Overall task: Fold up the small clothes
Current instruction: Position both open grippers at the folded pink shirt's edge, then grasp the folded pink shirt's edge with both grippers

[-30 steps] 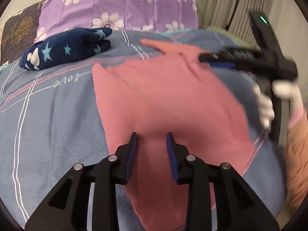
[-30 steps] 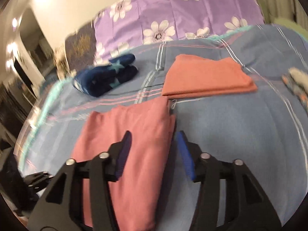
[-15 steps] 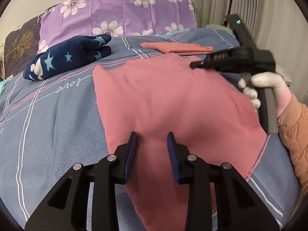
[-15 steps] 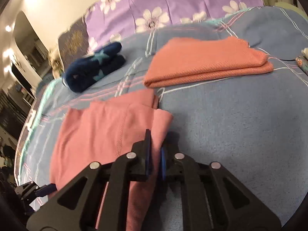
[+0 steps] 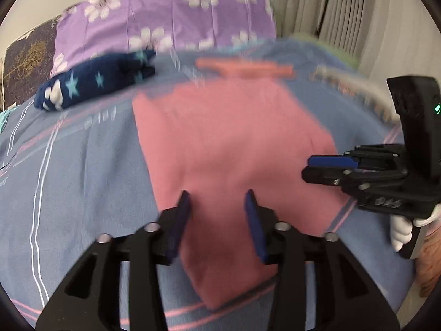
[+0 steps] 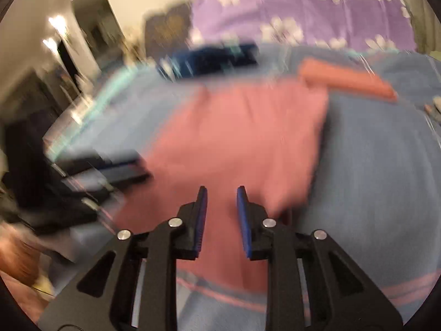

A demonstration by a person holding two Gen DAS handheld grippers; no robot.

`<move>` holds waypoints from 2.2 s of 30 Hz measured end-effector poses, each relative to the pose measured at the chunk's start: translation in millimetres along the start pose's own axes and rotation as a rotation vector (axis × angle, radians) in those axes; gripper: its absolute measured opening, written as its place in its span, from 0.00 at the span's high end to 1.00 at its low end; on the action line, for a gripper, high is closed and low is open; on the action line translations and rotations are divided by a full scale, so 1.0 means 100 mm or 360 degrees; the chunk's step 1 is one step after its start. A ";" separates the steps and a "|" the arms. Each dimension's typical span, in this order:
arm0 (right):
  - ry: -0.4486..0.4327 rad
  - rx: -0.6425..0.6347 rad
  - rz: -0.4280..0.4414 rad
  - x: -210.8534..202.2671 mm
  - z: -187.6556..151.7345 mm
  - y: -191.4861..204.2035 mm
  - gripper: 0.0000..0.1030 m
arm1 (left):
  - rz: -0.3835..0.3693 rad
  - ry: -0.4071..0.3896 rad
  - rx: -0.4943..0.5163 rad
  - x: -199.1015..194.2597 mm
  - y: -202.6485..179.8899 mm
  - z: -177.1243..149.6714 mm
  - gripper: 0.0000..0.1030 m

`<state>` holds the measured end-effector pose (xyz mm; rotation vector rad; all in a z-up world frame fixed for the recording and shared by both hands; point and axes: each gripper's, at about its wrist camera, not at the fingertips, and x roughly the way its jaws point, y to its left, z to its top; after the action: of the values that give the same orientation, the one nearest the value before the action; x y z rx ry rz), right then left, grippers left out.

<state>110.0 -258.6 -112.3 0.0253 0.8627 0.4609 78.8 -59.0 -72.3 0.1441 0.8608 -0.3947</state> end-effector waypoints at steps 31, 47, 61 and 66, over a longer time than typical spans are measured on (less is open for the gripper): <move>-0.0234 0.0251 -0.0051 -0.63 -0.04 -0.25 0.57 | 0.0147 -0.0079 0.0188 -0.44 -0.49 -0.14 0.41; -0.0111 0.0429 0.0115 -0.21 0.19 -0.64 0.47 | -0.0220 -0.0091 -0.0387 -0.07 0.55 0.16 0.32; 0.0008 0.0388 0.0335 0.35 0.60 -0.72 0.57 | -0.0485 0.0038 -0.0493 0.51 0.77 0.36 0.31; 0.0009 0.0403 0.0408 0.47 0.66 -0.76 0.59 | -0.0570 0.0032 -0.0501 0.60 0.83 0.41 0.30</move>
<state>214.3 -297.7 -118.8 0.3712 0.9234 0.5885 175.5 -11.4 -94.0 -0.3021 0.9595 -0.5857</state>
